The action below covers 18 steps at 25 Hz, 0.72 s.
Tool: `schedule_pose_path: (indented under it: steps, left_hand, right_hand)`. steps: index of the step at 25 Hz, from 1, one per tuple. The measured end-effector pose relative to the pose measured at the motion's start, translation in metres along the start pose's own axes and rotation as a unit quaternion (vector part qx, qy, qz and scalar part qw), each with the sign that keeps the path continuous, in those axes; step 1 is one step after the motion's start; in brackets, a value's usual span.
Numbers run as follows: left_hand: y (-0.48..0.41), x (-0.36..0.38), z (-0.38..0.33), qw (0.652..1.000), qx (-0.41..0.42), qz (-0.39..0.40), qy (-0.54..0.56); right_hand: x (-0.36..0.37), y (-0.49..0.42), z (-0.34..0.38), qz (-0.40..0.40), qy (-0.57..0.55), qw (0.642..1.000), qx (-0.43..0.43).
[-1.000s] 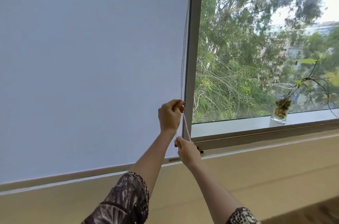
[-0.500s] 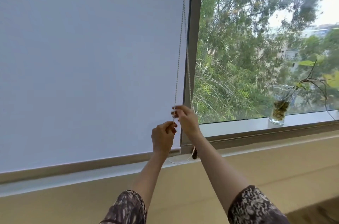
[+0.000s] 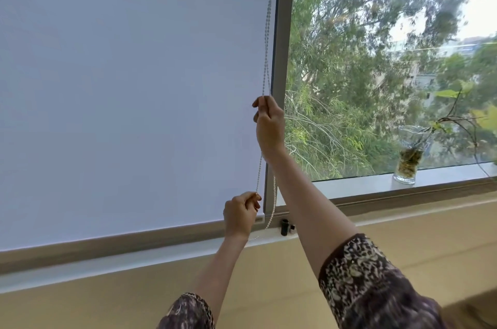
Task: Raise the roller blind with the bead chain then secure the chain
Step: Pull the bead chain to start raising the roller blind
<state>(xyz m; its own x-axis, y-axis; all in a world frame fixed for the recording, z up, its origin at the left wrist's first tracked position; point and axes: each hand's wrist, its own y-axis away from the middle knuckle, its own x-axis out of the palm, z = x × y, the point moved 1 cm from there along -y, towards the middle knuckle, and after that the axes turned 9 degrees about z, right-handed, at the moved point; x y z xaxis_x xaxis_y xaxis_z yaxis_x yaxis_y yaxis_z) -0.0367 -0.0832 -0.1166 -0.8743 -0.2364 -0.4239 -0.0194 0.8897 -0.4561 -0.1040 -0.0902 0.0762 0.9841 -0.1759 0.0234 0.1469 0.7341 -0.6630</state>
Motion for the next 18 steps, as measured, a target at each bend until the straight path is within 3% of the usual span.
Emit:
schedule_pose_path:
  steps: [9, 12, 18]
  left_hand:
    - [-0.003, -0.001, 0.034, 0.988, -0.05, 0.143, 0.015]
    - [-0.015, -0.013, 0.018, 0.993, -0.04, 0.107, 0.015]
    - [-0.05, -0.039, -0.04, 0.976, 0.016, 0.011, 0.218]
  right_hand:
    - [-0.011, 0.044, -0.048, 0.015, 0.103, 0.995, 0.013]
    - [-0.018, 0.051, -0.063, 0.02, 0.133, 0.991, 0.025]
    - [-0.025, 0.078, -0.093, 0.056, 0.179, 0.979, 0.081]
